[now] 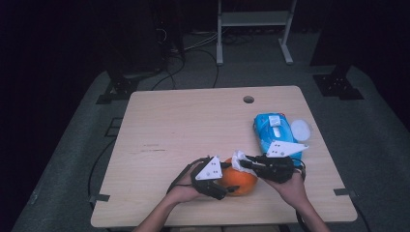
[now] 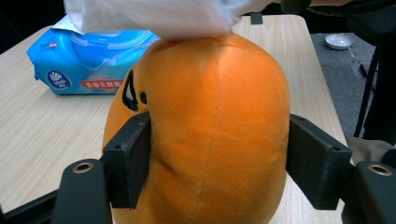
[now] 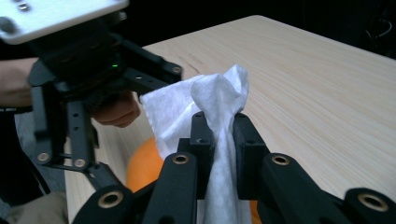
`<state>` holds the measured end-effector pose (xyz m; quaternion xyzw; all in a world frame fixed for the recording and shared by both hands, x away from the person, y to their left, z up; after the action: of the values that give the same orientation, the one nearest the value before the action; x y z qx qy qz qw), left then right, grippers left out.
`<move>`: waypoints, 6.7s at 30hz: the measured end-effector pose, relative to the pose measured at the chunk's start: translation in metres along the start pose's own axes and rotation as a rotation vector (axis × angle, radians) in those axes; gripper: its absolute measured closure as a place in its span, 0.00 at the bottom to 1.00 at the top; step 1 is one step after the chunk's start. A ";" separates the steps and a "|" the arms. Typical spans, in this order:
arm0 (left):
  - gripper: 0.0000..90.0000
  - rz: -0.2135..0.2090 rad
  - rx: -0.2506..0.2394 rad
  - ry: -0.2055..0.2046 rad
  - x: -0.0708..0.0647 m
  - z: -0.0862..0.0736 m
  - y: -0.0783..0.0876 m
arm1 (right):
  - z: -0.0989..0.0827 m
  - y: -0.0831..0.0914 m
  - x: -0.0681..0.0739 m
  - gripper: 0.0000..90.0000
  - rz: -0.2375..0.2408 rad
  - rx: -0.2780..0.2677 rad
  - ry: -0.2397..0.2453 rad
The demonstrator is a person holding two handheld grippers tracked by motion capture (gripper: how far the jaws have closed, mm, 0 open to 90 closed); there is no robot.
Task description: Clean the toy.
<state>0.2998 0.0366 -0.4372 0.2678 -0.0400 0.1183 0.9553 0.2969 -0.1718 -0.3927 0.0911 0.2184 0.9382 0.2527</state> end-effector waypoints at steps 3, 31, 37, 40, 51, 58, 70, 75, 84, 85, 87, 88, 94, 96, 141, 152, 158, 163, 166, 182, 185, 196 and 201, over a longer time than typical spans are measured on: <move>0.38 0.021 -0.010 0.035 0.003 0.000 0.003 | 0.001 0.001 0.000 0.89 -0.033 0.009 0.021; 0.43 0.047 0.007 0.088 0.004 0.012 0.006 | 0.007 -0.004 0.017 0.89 -0.008 -0.008 0.072; 0.41 0.061 0.004 0.101 0.006 0.008 0.008 | 0.004 0.000 0.009 0.89 -0.117 0.019 0.108; 0.27 0.053 -0.026 0.115 0.011 0.006 0.007 | -0.003 0.004 -0.004 0.89 -0.134 0.030 0.064; 0.07 -0.058 -0.064 0.188 0.027 -0.018 0.001 | -0.010 0.005 -0.014 0.89 -0.100 0.036 0.035; 0.32 -0.032 -0.055 0.154 0.022 -0.017 0.002 | -0.010 0.006 -0.015 0.89 -0.099 0.031 0.018; 0.42 0.125 0.009 0.072 0.006 0.011 0.007 | 0.011 -0.006 0.026 0.89 -0.095 0.019 0.159; 0.43 0.130 0.007 0.090 0.011 0.012 0.014 | 0.004 0.003 0.002 0.89 -0.163 0.016 0.080; 0.44 0.119 -0.001 0.060 0.004 0.017 0.011 | 0.010 0.001 0.014 0.89 -0.096 -0.023 0.083; 0.44 0.124 -0.012 0.061 0.004 0.018 0.013 | 0.011 0.001 0.015 0.89 -0.101 -0.025 0.089; 0.44 0.120 -0.029 0.073 0.006 0.020 0.017 | 0.011 0.005 0.011 0.89 -0.110 -0.034 0.077; 0.44 0.120 -0.036 0.077 0.007 0.021 0.019 | 0.010 0.006 0.007 0.89 -0.120 -0.036 0.068; 0.44 0.127 -0.039 0.095 0.011 0.018 0.024 | -0.004 0.006 -0.011 0.89 -0.140 -0.006 0.006; 0.45 0.122 -0.015 0.092 0.011 0.016 0.021 | -0.006 0.003 -0.013 0.89 -0.131 0.004 -0.009; 0.32 0.020 -0.047 0.218 0.032 -0.027 -0.002 | -0.023 0.004 -0.033 0.89 -0.126 0.044 -0.091; 0.29 0.028 -0.040 0.210 0.028 -0.025 -0.004 | -0.005 -0.009 0.002 0.89 -0.061 0.037 0.021; 0.28 0.009 -0.060 0.219 0.029 -0.026 -0.004 | -0.013 -0.002 -0.016 0.89 -0.093 0.052 -0.023; 0.24 0.004 -0.072 0.236 0.030 -0.026 -0.006 | -0.020 0.001 -0.024 0.89 -0.103 0.068 -0.061; 0.34 0.035 -0.069 0.219 0.029 -0.022 -0.001 | -0.017 0.002 -0.021 0.89 -0.111 0.060 -0.047; 0.43 0.072 0.003 0.166 0.028 0.001 0.027 | -0.019 -0.015 -0.019 0.89 -0.060 0.068 -0.094; 0.42 0.072 0.000 0.175 0.028 0.001 0.025 | -0.014 -0.015 -0.013 0.89 -0.060 0.054 -0.068; 0.22 0.044 -0.025 0.197 0.025 0.003 0.017 | -0.007 -0.023 0.006 0.89 -0.043 0.072 -0.003; 0.13 0.022 -0.035 0.202 0.031 -0.002 0.020 | -0.013 -0.022 0.002 0.89 -0.047 0.082 -0.013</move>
<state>0.3251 0.0604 -0.4241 0.2374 0.0515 0.1542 0.9577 0.3010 -0.1582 -0.4138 0.1025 0.2568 0.9217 0.2719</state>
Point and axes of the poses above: each handheld gripper's, and its own axes: y roughly backward along the jaws, z roughly out of its top, x roughly to its left, the point moved 2 cm from there along -y, roughly forward along the jaws, and after that the axes turned 2 degrees about x, right-handed, at the moved point
